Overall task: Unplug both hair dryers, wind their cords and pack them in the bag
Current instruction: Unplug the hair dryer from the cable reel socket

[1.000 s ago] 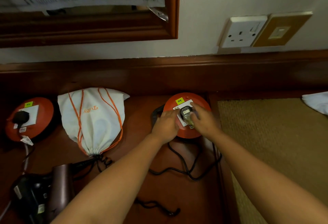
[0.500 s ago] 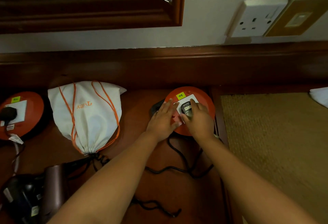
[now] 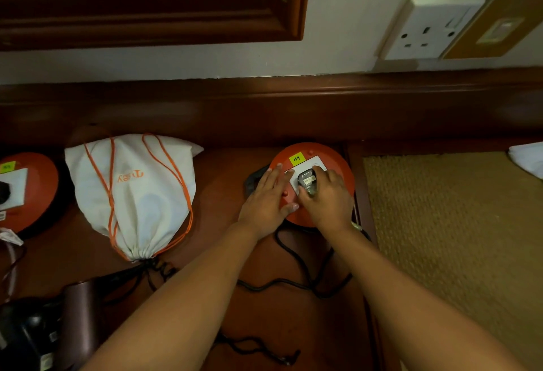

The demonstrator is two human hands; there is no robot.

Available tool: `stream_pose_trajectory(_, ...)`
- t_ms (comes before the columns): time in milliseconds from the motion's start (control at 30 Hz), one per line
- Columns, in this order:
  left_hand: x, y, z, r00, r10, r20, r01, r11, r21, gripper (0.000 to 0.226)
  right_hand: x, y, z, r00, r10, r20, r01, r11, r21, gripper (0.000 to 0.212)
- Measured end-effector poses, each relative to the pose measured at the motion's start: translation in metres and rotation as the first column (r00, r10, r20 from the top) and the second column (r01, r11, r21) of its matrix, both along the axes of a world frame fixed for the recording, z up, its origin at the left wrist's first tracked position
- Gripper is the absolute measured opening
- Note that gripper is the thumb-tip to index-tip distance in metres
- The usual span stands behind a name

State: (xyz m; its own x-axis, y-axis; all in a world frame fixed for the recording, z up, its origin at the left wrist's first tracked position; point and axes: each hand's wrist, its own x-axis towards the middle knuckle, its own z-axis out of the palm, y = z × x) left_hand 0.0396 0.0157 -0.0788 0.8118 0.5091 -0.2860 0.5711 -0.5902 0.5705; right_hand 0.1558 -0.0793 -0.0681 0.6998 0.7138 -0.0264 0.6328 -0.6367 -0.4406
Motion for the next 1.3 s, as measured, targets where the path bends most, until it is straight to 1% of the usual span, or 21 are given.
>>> stream_pose_trajectory(333,-0.001,0.000,0.001,1.000,0.002,0.001,-0.002,1.000,-0.012,0.075,0.000,-0.001,0.001,1.000,0.005,0.007,-0.005,0.999,-0.032,0.054)
stream_pose_trajectory(400,-0.001,-0.001,0.001,1.000,0.004,0.005,-0.004,1.000,-0.020,0.075,0.002,-0.002,0.004,1.000,0.010,-0.003,-0.010,1.000,-0.006,0.052)
stream_pose_trajectory(500,-0.001,0.000,-0.002,1.000,0.004,0.005,-0.004,1.000,-0.017,0.075,0.009,-0.003,0.010,0.997,-0.033,-0.064,0.038,0.997,0.068,0.050)
stream_pose_trajectory(633,-0.001,0.000,-0.006,1.000,0.002,0.008,-0.002,1.000,-0.015,0.076,0.011,-0.005,0.012,0.999,-0.030,-0.034,0.031,0.999,0.027,0.051)
stream_pose_trajectory(767,-0.001,0.000,-0.006,1.000,0.002,0.010,-0.002,1.000,-0.018,0.076,0.011,-0.005,0.012,0.999,-0.032,-0.027,0.032,0.999,0.026,0.051)
stream_pose_trajectory(833,-0.001,0.000,-0.003,1.000,-0.001,-0.004,0.001,1.000,-0.018,0.076,0.012,-0.005,0.015,0.998,-0.041,-0.046,0.042,0.999,0.020,0.051)
stream_pose_trajectory(933,0.004,0.000,0.004,0.999,0.010,-0.043,-0.010,1.000,-0.010,0.076,0.009,-0.006,0.020,0.992,-0.027,-0.119,0.032,0.999,0.041,0.052)
stream_pose_trajectory(1000,0.006,-0.004,0.012,0.998,0.028,-0.060,-0.026,0.999,0.032,0.069,0.006,-0.007,0.023,0.984,0.008,-0.177,0.003,0.998,0.062,0.052)
stream_pose_trajectory(1067,0.002,-0.008,0.019,0.998,0.053,-0.031,-0.051,0.997,0.059,0.053,0.000,-0.010,0.028,0.977,0.025,-0.210,-0.012,0.998,0.062,0.054)
stream_pose_trajectory(1133,-0.016,-0.011,0.025,0.998,0.068,0.019,-0.068,0.998,0.007,0.042,-0.011,-0.016,0.033,0.979,0.029,-0.199,-0.021,0.999,0.041,0.053)
stream_pose_trajectory(1200,-0.045,-0.015,0.030,0.996,0.076,0.045,-0.074,0.997,-0.032,0.039,-0.028,-0.025,0.035,0.979,0.038,-0.199,-0.035,0.999,0.018,0.053)
stream_pose_trajectory(1300,-0.101,-0.019,0.032,0.993,0.119,0.022,-0.118,0.992,-0.045,0.032,-0.060,-0.041,0.036,0.973,0.060,-0.222,-0.066,0.998,-0.019,0.054)
